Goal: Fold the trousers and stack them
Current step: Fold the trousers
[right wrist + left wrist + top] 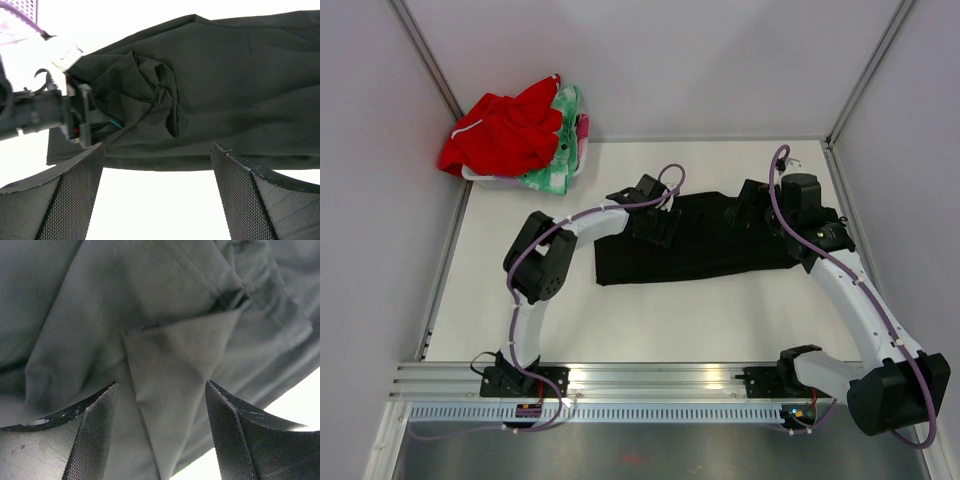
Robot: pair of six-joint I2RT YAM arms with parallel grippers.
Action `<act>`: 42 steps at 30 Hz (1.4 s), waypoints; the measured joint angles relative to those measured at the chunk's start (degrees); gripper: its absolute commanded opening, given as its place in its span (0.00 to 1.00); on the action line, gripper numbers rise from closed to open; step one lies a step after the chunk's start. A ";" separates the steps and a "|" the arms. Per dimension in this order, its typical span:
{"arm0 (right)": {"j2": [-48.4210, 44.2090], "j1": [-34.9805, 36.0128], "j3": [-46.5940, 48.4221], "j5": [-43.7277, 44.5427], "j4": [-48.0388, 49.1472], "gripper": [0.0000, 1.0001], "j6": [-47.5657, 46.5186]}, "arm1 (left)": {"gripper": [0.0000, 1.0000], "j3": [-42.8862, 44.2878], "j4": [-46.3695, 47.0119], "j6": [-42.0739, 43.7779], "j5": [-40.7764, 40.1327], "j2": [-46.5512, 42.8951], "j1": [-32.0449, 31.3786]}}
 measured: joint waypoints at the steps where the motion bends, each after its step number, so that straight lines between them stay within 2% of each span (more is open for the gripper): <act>1: -0.02 0.00 0.00 -0.07 0.28 0.93 0.00 | 0.72 0.55 0.13 0.00 0.00 0.90 0.02; 3: 0.00 0.00 0.00 -0.26 0.70 0.93 0.00 | 0.72 1.97 0.46 0.02 -0.04 2.19 0.02; 6: 0.02 0.00 0.00 -0.48 1.29 0.93 -0.13 | 0.62 3.43 2.16 -0.02 0.07 3.26 0.02; 7: 0.09 0.00 0.00 -0.46 1.38 0.93 -0.28 | 0.54 3.50 2.51 0.00 0.11 3.37 0.02; 9: 0.52 0.00 0.00 -0.31 1.38 0.93 -0.59 | 0.45 3.50 2.69 -0.17 0.20 3.41 0.02; 10: 0.90 0.00 0.00 0.04 1.38 0.93 -0.74 | 0.35 3.23 3.52 -0.20 0.26 3.37 0.02; 12: 1.73 -0.20 -0.07 0.76 1.40 0.94 -0.87 | 0.23 1.60 5.70 -0.66 0.90 2.80 0.02; 13: 2.08 -0.50 -0.15 1.03 1.44 0.94 -0.79 | 0.06 0.72 6.40 -0.92 1.38 2.45 0.02; 14: 2.36 -0.92 -0.35 1.14 1.64 0.94 -0.70 | 0.02 -0.28 6.99 -1.16 1.90 2.01 0.02; 20: 3.15 -4.42 -2.43 1.55 3.26 0.94 0.83 | 0.03 -5.88 8.44 -1.25 1.86 -2.58 -1.95; 23: 3.69 -5.16 -3.52 1.55 4.26 0.94 1.44 | 0.05 -8.87 9.40 -1.27 1.09 -7.69 -4.79; 29: 6.43 -5.20 -5.92 1.53 6.12 0.95 1.92 | 0.18 -11.69 14.45 -1.79 -1.38 -13.70 -12.04; 31: 7.61 -5.38 -6.47 1.66 6.64 0.95 1.92 | 0.55 -11.74 14.91 -2.23 -1.36 -13.31 -13.81; 34: 9.49 -6.08 -7.08 1.75 7.30 0.95 1.88 | 0.69 -12.09 15.15 -3.61 -1.01 -12.13 -15.39; 36: 10.49 -6.84 -7.13 1.73 7.45 0.95 1.79 | 0.85 -12.70 15.23 -4.28 -0.87 -11.78 -15.69; 39: 11.45 -7.96 -7.13 1.51 7.80 0.95 1.42 | 0.89 -14.21 15.06 -5.79 -2.67 -11.98 -15.72; 42: 12.02 -8.41 -7.08 -0.79 9.01 0.95 0.00 | 0.90 -16.50 12.24 -7.45 -8.46 -14.75 -15.34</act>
